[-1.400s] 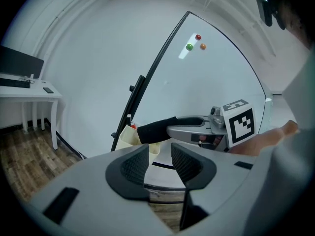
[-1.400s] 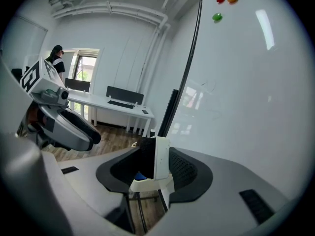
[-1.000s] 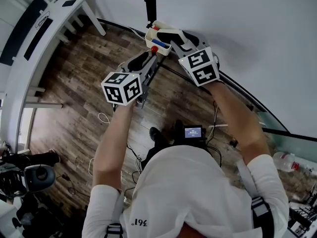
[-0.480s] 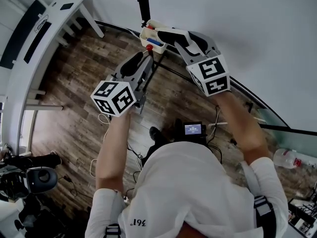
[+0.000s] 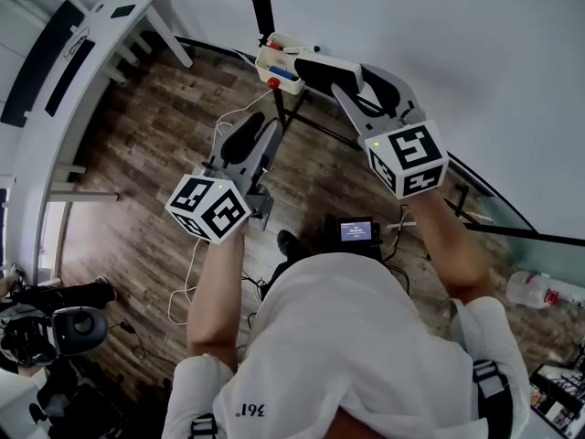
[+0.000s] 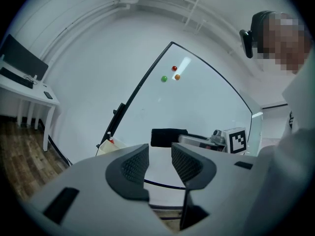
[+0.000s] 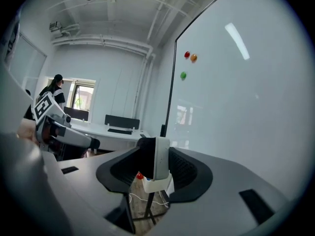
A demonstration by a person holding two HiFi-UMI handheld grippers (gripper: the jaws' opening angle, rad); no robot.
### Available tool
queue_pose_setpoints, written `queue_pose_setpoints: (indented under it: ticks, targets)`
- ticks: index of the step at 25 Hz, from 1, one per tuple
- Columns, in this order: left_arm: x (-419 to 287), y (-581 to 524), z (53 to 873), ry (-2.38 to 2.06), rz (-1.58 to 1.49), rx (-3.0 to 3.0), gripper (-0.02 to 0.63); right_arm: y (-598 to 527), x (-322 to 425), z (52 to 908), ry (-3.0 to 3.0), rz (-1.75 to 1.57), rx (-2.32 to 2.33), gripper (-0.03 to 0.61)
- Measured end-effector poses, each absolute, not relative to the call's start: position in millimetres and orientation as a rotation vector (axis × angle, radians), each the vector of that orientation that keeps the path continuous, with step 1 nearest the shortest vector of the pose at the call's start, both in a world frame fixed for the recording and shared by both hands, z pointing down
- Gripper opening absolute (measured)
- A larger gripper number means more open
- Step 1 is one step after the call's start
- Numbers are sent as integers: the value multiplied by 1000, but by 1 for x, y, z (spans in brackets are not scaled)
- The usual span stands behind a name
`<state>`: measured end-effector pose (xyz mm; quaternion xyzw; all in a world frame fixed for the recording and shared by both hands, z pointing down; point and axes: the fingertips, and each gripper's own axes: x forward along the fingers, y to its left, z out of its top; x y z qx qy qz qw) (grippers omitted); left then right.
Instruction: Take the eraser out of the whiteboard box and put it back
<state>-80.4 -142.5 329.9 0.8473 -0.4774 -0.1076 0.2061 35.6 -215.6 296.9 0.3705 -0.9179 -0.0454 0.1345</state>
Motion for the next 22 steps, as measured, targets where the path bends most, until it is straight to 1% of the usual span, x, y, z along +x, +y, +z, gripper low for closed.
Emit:
queue_pose_setpoints:
  ticks: [12, 22]
  targets:
    - [-69, -100, 336, -1299, -319, 2307, 149, -166, 58, 293, -2751, 36, 1100, 195]
    - [-56, -64, 355, -1236, -279, 2309, 149, -138, 73, 321, -2738, 176, 1058, 195]
